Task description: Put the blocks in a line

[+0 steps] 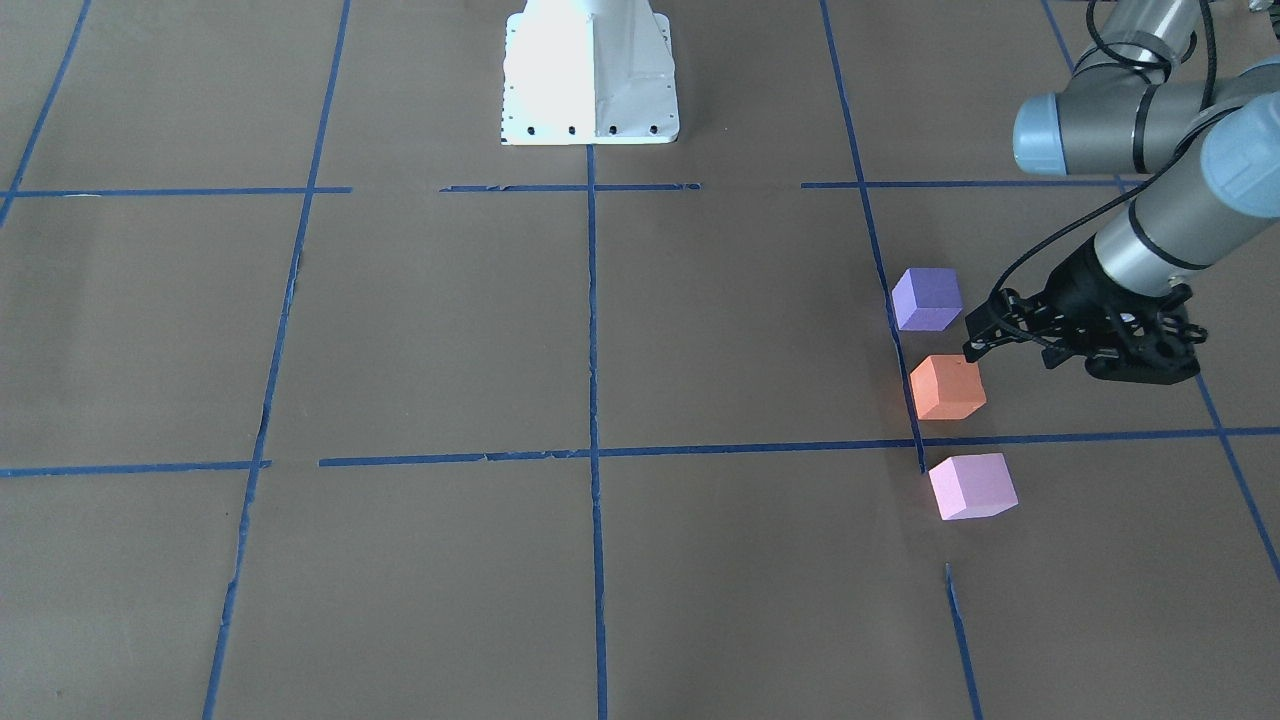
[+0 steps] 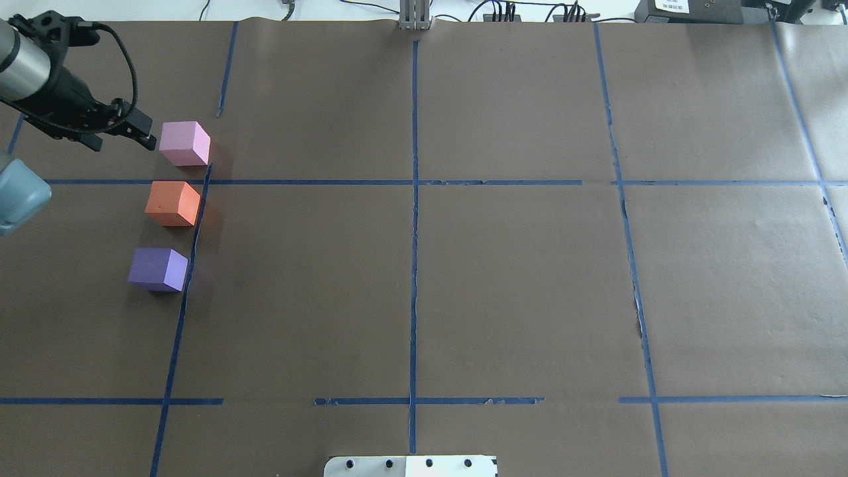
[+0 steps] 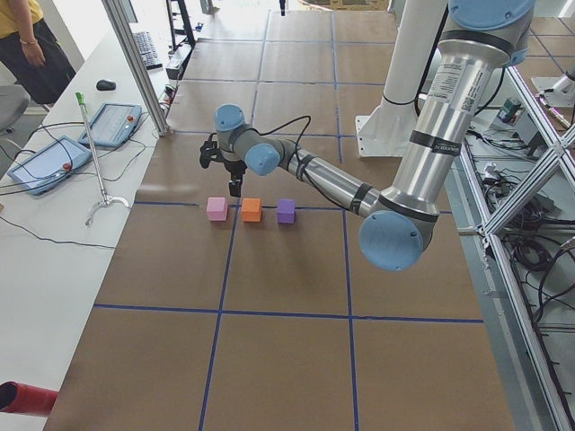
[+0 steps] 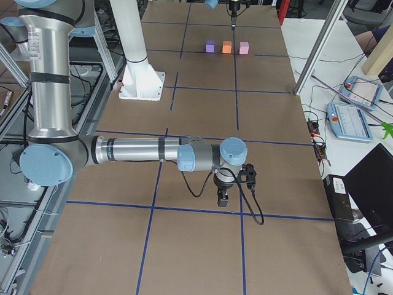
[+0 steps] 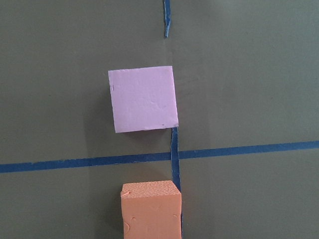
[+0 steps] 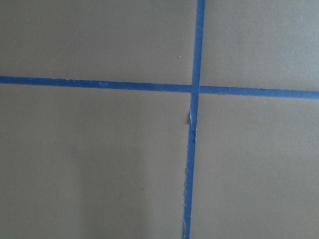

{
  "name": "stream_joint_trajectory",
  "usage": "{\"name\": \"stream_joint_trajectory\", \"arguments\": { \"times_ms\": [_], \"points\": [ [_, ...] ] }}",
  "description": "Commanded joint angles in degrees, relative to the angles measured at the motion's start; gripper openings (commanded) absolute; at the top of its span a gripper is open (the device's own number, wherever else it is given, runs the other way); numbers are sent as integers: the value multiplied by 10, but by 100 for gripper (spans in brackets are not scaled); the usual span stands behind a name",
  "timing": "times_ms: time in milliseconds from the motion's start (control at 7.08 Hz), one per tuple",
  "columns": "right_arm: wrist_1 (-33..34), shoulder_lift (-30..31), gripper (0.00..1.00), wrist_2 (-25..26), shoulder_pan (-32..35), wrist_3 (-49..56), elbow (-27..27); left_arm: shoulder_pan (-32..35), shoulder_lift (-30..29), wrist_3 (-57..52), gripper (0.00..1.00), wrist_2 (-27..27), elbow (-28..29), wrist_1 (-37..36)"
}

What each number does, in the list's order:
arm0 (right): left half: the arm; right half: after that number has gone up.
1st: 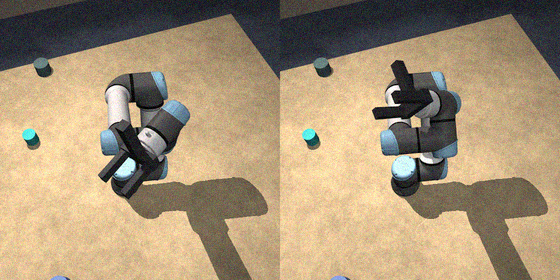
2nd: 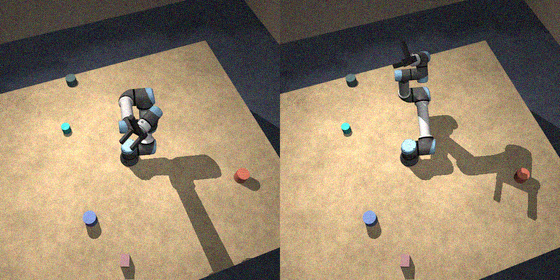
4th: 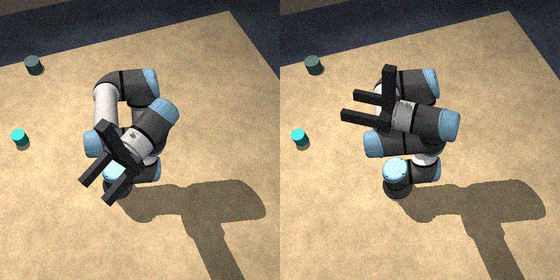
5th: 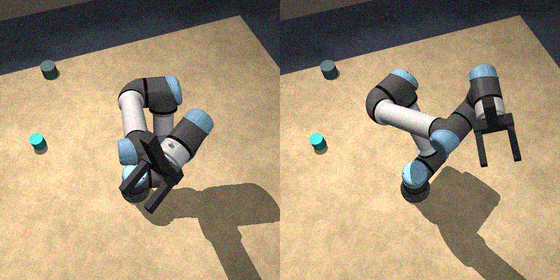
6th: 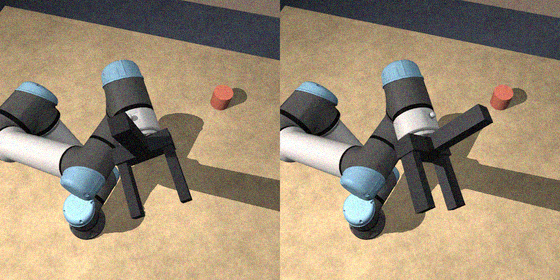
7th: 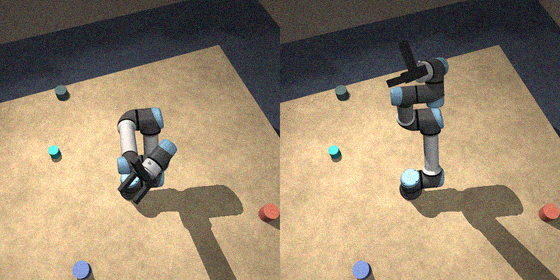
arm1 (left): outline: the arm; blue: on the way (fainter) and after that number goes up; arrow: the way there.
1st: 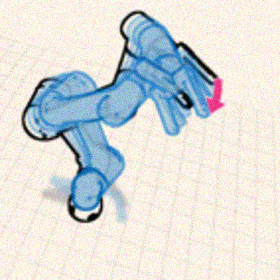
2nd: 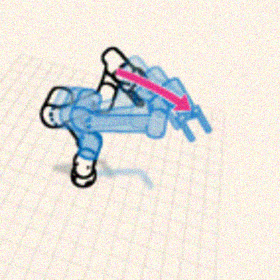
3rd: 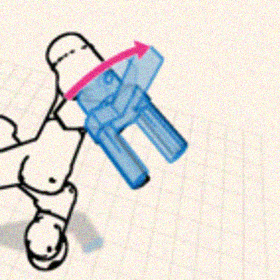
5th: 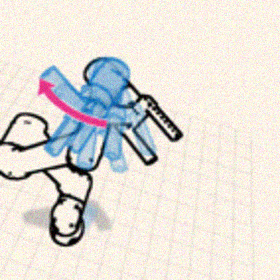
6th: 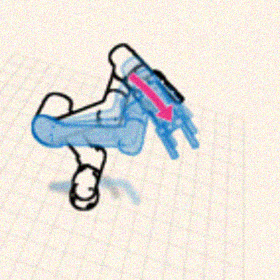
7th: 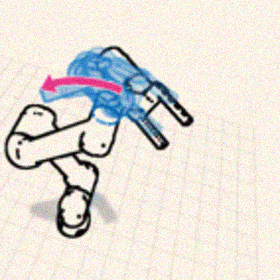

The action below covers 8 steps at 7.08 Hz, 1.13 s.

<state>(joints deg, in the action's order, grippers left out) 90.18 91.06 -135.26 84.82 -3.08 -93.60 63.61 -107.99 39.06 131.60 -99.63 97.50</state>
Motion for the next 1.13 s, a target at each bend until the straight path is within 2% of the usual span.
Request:
{"name": "stream_joint_trajectory", "arguments": {
  "times_ms": [0, 565, 988],
  "points": [
    [1, 0, 100, 0, 0, 0, 0, 19, 1, -35, 100, 0, -11, -24],
    [0, 0, 100, 0, 0, 0, 0, 20, 18, -115, 100, 1, 0, -23],
    [0, 0, 100, 0, 0, 0, 0, 101, 58, -266, 100, 3, 28, -21]
  ]
}}
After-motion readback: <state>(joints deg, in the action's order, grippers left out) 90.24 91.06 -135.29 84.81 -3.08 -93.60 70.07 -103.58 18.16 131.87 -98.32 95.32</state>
